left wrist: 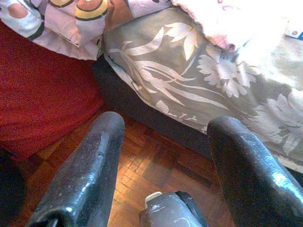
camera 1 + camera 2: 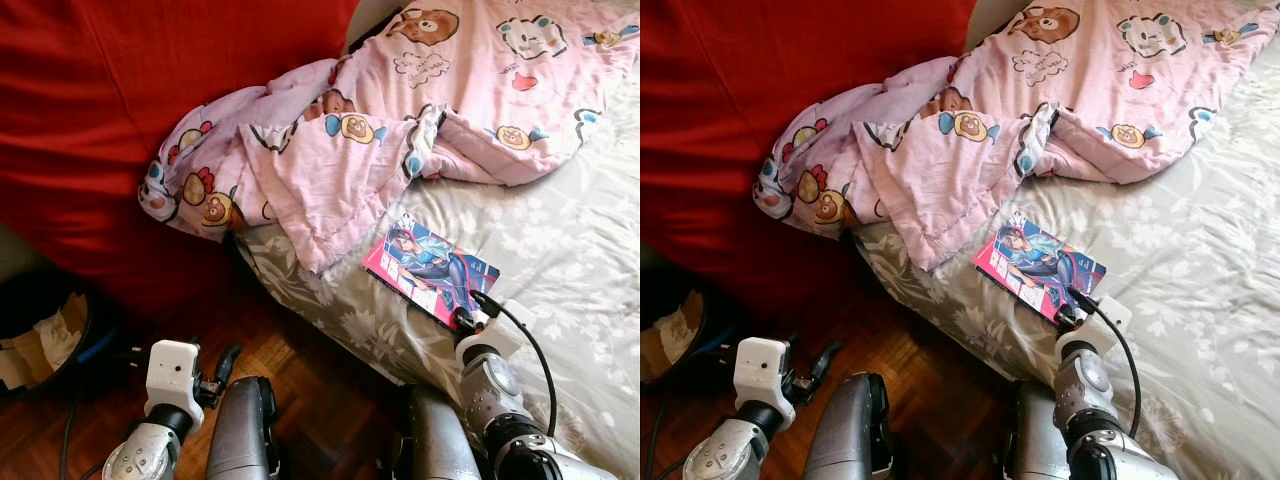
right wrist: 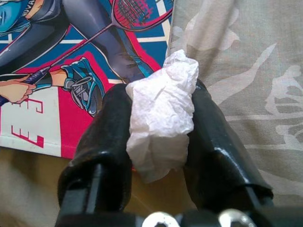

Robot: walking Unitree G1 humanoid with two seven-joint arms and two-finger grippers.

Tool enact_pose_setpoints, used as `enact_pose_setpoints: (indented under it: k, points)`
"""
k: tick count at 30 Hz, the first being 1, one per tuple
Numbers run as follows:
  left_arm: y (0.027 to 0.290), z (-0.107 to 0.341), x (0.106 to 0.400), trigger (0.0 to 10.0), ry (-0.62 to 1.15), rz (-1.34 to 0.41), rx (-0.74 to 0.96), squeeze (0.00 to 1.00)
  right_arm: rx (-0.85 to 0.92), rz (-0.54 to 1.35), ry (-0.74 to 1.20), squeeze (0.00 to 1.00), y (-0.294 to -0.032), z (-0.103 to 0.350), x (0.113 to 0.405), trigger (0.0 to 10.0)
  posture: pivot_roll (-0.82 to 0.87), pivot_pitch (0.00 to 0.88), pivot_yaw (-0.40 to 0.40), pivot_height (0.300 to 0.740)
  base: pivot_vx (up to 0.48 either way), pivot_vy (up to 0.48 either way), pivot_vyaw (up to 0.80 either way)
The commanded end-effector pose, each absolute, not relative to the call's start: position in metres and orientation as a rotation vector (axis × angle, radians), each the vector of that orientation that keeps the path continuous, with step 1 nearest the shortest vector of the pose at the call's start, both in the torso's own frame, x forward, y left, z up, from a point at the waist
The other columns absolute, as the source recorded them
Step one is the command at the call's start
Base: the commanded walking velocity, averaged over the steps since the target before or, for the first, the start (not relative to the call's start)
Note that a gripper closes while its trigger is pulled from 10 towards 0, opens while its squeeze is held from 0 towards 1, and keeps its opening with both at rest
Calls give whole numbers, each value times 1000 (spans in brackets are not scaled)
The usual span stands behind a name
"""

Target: Clean up the room

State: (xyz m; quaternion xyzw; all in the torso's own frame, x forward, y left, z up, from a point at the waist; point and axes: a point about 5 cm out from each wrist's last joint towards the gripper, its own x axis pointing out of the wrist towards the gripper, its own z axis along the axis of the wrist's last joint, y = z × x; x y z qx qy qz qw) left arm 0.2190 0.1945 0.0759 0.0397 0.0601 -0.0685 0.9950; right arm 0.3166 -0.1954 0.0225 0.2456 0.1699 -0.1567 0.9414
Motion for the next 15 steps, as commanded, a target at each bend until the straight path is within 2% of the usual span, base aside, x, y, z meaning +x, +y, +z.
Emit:
enact_pose_setpoints:
  k: [1, 15]
  points:
    - [196, 67, 219, 10000, 151, -128, 105, 0, 495, -322, 407, 0, -192, 10, 307, 0, 151, 152, 1, 589, 0, 0, 0]
    - [197, 49, 237, 10000, 164, -105, 103, 0, 483, -315, 334, 0, -194, 14, 307, 0, 122, 47, -16, 589, 0, 0, 0]
